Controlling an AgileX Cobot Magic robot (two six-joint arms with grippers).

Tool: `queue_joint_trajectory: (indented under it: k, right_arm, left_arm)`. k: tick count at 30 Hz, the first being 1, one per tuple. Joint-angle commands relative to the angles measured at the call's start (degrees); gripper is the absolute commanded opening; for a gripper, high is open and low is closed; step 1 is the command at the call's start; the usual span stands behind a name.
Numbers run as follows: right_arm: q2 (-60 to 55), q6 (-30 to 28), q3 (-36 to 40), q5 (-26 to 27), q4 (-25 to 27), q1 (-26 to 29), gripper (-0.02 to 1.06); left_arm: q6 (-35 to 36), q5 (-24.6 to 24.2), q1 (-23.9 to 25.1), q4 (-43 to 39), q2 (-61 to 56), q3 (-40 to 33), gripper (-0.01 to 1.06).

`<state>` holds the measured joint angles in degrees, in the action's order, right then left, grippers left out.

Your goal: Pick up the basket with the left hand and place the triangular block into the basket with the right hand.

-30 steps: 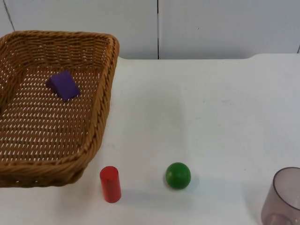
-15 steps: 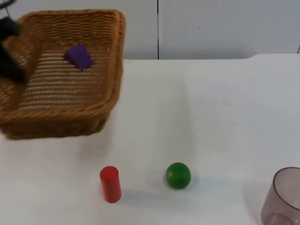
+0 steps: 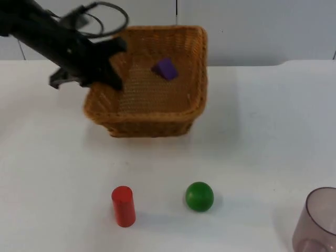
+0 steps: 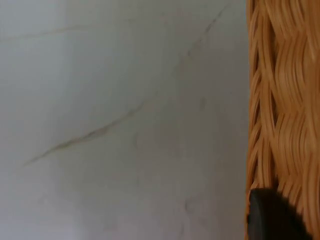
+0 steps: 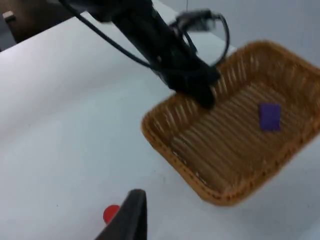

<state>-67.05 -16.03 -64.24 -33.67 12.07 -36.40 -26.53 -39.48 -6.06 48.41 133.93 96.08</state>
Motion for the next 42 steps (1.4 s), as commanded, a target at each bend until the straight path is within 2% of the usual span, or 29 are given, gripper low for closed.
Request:
queue_joint_trajectory:
  k: [1,5,7,9,10,13,15,16,18,21,24,27,30,32,33,37,38,42]
  right_arm:
    - [0.4,0.1,0.1,1.3,-0.2,0.2,1.05]
    - [0.4,0.1,0.1,1.3,-0.2,0.2,1.05]
    - [0.4,0.1,0.1,1.4,-0.2,0.2,1.05]
    - [0.4,0.1,0.1,1.5,-0.3,0.2,1.05]
    - [0.4,0.1,0.1,1.5,-0.3,0.2,1.05]
    - [0.7,0.1,0.1,2.8,-0.3,0.2,1.05]
    - [1.6,0.1,0.1,4.9,-0.3,0.2,1.05]
    - [1.6,0.1,0.1,4.9,-0.3,0.2,1.05]
    - [3.5,0.1,0.1,7.5,-0.3,0.2,1.05]
    - [5.7,-0.4,0.1,9.7,-0.5,0.2,1.05]
    - [9.4,-0.4,0.1,12.0,-3.0,0.2,1.05]
    - [11.7,-0.4,0.1,12.4,-3.3,0.2,1.05]
    - [13.4,-0.4,0.1,12.4,-3.3,0.2,1.05]
    - [13.6,-0.4,0.1,12.2,-3.3,0.2,1.05]
    - [13.7,-0.2,0.1,11.9,-3.3,0.2,1.05]
    - [13.7,0.1,0.1,10.0,-3.3,0.2,1.05]
    - [13.7,0.1,0.1,10.0,-3.3,0.2,1.05]
    - [13.9,0.0,0.4,6.0,-3.3,0.2,1.05]
  left_arm:
    - [1.9,-0.3,-1.2,1.9,1.9,3.2,0.00]
    - [2.8,-0.6,-2.7,1.8,5.2,6.0,0.07]
    - [2.8,0.0,-3.4,1.8,6.1,6.0,0.24]
    - [3.0,-0.2,-3.5,1.8,6.1,5.9,0.46]
    - [3.0,-0.2,-3.5,1.8,6.1,5.9,0.46]
    - [3.0,-2.5,-2.9,1.8,5.5,5.9,0.78]
    - [3.0,-3.9,-1.7,1.0,4.2,5.9,0.92]
    - [3.0,-3.9,-1.7,1.0,4.2,5.9,0.92]
    - [3.0,-5.2,-0.4,-0.9,2.3,5.9,1.00]
    - [3.0,-6.6,0.6,-2.9,-0.4,5.9,1.02]
    - [3.4,-9.8,0.9,-8.0,-5.5,5.5,1.02]
    - [4.3,-10.1,0.1,-11.0,-9.8,3.0,1.02]
    - [4.5,-7.4,-2.0,-14.6,-19.1,-6.4,1.02]
    - [4.5,-6.8,-2.4,-15.1,-20.6,-8.3,1.02]
    - [4.2,-4.6,-3.4,-16.2,-25.3,-14.3,1.02]
    - [2.6,2.6,-5.7,-16.5,-38.8,-30.2,1.02]
    - [2.6,2.6,-5.7,-16.5,-38.8,-30.2,1.02]
    - [2.4,5.9,-6.0,-16.8,-52.8,-41.9,1.02]
